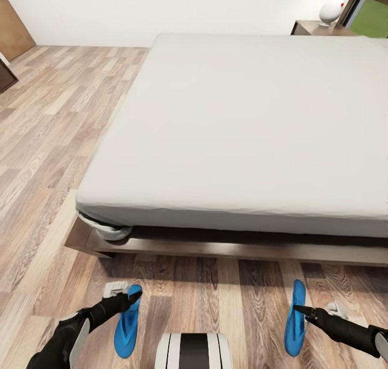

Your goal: In the bedroom, move the book from the bed onto either nightstand, and place the two sandals side by side next to the bed.

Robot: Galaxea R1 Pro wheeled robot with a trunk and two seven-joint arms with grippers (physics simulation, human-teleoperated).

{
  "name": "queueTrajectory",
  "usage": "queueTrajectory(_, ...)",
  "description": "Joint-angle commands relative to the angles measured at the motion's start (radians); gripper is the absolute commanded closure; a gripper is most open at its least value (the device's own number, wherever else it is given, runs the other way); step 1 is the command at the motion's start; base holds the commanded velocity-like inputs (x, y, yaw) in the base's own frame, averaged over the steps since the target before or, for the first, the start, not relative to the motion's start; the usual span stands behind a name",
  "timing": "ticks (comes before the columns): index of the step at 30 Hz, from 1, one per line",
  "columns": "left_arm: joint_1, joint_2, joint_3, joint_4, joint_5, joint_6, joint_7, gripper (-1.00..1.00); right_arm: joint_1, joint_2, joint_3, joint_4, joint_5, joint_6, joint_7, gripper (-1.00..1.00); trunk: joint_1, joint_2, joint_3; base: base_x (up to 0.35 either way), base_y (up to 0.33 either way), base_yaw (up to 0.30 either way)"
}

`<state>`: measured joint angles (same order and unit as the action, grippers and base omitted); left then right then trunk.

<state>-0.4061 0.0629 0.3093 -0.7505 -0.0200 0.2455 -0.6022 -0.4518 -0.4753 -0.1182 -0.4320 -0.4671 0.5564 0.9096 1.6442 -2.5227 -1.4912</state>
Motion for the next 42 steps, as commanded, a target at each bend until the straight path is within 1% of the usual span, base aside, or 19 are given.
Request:
queueTrajectory(1, 0.0, 0.0, 0.016, -0.001, -0.002, 0.008, -0.014, -1.0, 0.0, 0.0, -0.001, -0.005, -0.004, -0.007, -0.045, 1.0, -0.001, 0.0, 0.003, 0.0, 0.0, 0.0)
queueTrajectory(2, 0.0, 0.0, 0.019, -0.001, -0.002, 0.008, -0.015, -1.0, 0.0, 0.0, -0.001, -0.006, -0.004, -0.011, -0.062, 1.0, -0.001, 0.0, 0.007, 0.0, 0.0, 0.0)
queueTrajectory(3, 0.0, 0.001, 0.023, -0.001, -0.002, 0.008, -0.017, -1.0, -0.001, 0.0, -0.001, -0.009, -0.004, -0.016, -0.098, 1.0, -0.001, 0.0, 0.011, 0.0, 0.0, 0.0)
queueTrajectory(6, 0.0, 0.001, 0.028, -0.001, -0.001, 0.008, -0.02, -1.0, -0.001, 0.002, 0.001, -0.013, 0.0, -0.043, -0.238, 1.0, -0.003, 0.001, 0.023, 0.0, 0.0, 0.0)
queueTrajectory(7, 0.0, 0.001, 0.03, -0.001, -0.001, 0.008, -0.02, -1.0, -0.001, 0.002, 0.004, -0.015, 0.008, -0.063, -0.306, 1.0, -0.003, 0.001, 0.027, 0.0, 0.0, 0.0)
queueTrajectory(8, 0.0, 0.001, 0.03, -0.001, -0.001, 0.008, -0.02, -1.0, -0.001, 0.003, 0.005, -0.016, 0.016, -0.074, -0.349, 1.0, -0.004, 0.002, 0.03, 0.0, 0.0, 0.0)
queueTrajectory(9, 0.0, 0.001, 0.031, -0.001, -0.001, 0.008, -0.02, -1.0, -0.001, 0.004, 0.007, -0.018, 0.033, -0.083, -0.402, 1.0, -0.004, 0.002, 0.034, 0.0, 0.0, 0.0)
queueTrajectory(10, 0.0, 0.001, 0.031, -0.001, -0.001, 0.008, -0.021, -1.0, -0.001, 0.004, 0.007, -0.018, 0.049, -0.087, -0.428, 1.0, -0.005, 0.002, 0.038, 0.0, 0.0, 0.0)
queueTrajectory(11, 0.0, 0.001, 0.031, -0.001, -0.001, 0.008, -0.021, -1.0, -0.001, 0.004, 0.007, -0.018, 0.058, -0.089, -0.439, 1.0, -0.005, 0.002, 0.042, 0.0, 0.0, 0.0)
queueTrajectory(12, 0.0, 0.001, 0.031, -0.001, -0.001, 0.008, -0.021, -1.0, -0.001, 0.004, 0.008, -0.02, 0.088, -0.092, -0.463, 1.0, -0.006, 0.003, 0.046, 0.0, 0.0, 0.0)
queueTrajectory(14, 0.0, 0.001, 0.03, -0.001, -0.001, 0.008, -0.02, -1.0, -0.001, 0.004, 0.008, -0.031, 0.122, -0.094, -0.478, 1.0, -0.006, 0.003, 0.054, 0.0, 0.0, 0.0)
queueTrajectory(15, 0.0, 0.0, 0.03, -0.001, -0.001, 0.008, -0.02, -1.0, -0.001, 0.004, 0.008, -0.039, 0.132, -0.095, -0.481, 1.0, -0.007, 0.003, 0.058, 0.0, 0.0, 0.0)
queueTrajectory(17, 0.0, 0.0, 0.03, -0.001, -0.001, 0.008, -0.019, -1.0, -0.001, 0.004, 0.009, -0.049, 0.142, -0.096, -0.484, 1.0, -0.008, 0.004, 0.065, 0.0, 0.0, 0.0)
queueTrajectory(18, 0.0, -0.001, 0.03, -0.001, -0.001, 0.008, -0.018, -1.0, -0.001, 0.005, 0.009, -0.051, 0.145, -0.096, -0.485, 1.0, -0.008, 0.004, 0.065, 0.0, 0.0, 0.0)
queueTrajectory(33, 0.0, -0.002, 0.03, -0.001, -0.001, 0.007, -0.019, -1.0, -0.001, 0.006, 0.009, -0.056, 0.151, -0.096, -0.488, 1.0, -0.008, 0.004, 0.065, 0.0, 0.006, 0.0)
queueTrajectory(42, 0.0, -0.002, 0.031, -0.001, -0.001, 0.008, -0.019, -1.0, 0.0, 0.007, 0.009, -0.056, 0.151, -0.096, -0.488, 1.0, -0.008, 0.004, 0.065, 0.0, 0.239, 0.0)
